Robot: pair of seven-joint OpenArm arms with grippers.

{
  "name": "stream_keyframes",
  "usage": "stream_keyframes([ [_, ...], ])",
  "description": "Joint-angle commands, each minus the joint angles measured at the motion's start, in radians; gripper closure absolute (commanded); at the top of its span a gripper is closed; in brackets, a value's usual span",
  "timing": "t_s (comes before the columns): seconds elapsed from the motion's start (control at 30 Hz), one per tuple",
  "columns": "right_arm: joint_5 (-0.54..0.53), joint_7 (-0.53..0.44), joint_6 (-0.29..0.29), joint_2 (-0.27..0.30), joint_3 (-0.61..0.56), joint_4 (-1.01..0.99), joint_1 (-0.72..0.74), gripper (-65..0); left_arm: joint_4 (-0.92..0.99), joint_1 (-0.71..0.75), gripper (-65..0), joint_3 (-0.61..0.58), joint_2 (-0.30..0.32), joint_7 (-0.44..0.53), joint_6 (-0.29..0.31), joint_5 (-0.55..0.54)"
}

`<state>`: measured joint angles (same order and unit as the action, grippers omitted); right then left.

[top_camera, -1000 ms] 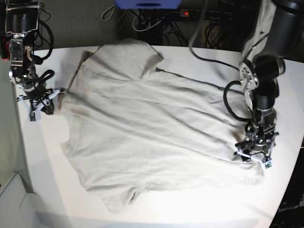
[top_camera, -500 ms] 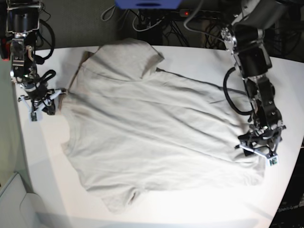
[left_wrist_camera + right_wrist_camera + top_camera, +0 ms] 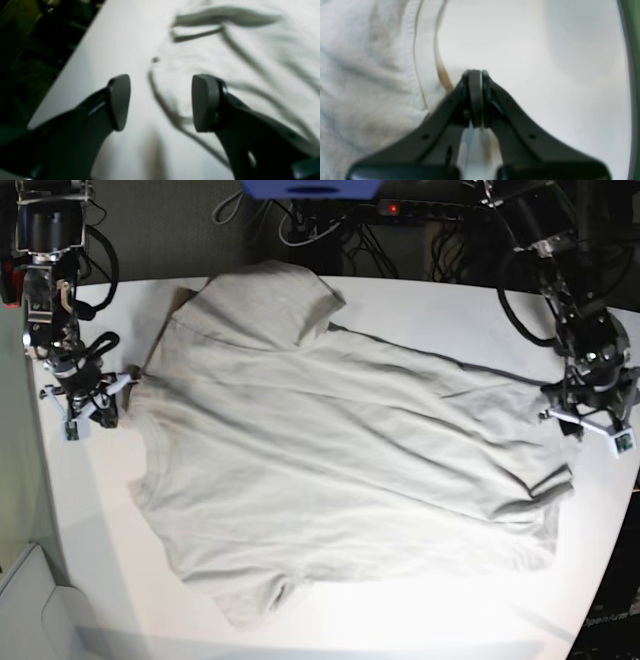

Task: Layout the t-shirt on the table in an organized manner, then fold the t-shirt properly
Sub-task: 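Move the left gripper to the shirt's shoulder corner and grasp it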

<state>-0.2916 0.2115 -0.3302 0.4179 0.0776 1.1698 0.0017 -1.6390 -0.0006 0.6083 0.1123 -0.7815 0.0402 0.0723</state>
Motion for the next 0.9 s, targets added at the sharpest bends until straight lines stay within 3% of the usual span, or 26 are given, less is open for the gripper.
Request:
stream_keyframes([
  [0.0, -0.005, -0.027, 0.006, 0.019, 0.006, 0.015, 0.013, 0.0, 0.010, -0.017, -37.2, 0.025, 0.013, 0.017, 0.017, -0.002],
  [0.17, -0.005, -0.027, 0.006, 0.017, 0.006, 0.015, 0.011, 0.0, 0.125, -0.060, -36.3, 0.134, 0.040, 0.018, 0.185, -0.002],
  [0.3, -0.005, -0.027, 0.006, 0.017, 0.006, 0.015, 0.008, 0.0, 0.188, -0.098, -28.2, 0.137, 0.051, 0.018, 0.251, -0.002],
  [0.4, -0.005, -0.025, 0.006, 0.017, 0.006, 0.011, 0.008, 0.0, 0.230, -0.132, -24.1, 0.137, 0.056, 0.020, 0.257, -0.002],
  [0.57, -0.005, -0.024, 0.006, 0.006, 0.004, 0.011, 0.008, 0.0, 0.313, -0.174, -24.1, 0.138, 0.080, 0.023, 0.257, -0.002],
  [0.7, -0.005, -0.024, 0.006, 0.006, 0.006, 0.009, 0.008, 0.0, 0.372, -0.175, -24.1, 0.138, 0.091, 0.103, 0.255, -0.002],
  [0.87, -0.005, -0.024, 0.006, 0.006, 0.006, 0.009, 0.008, 0.0, 0.425, -0.180, -24.1, 0.137, 0.092, 0.132, 0.255, -0.002],
])
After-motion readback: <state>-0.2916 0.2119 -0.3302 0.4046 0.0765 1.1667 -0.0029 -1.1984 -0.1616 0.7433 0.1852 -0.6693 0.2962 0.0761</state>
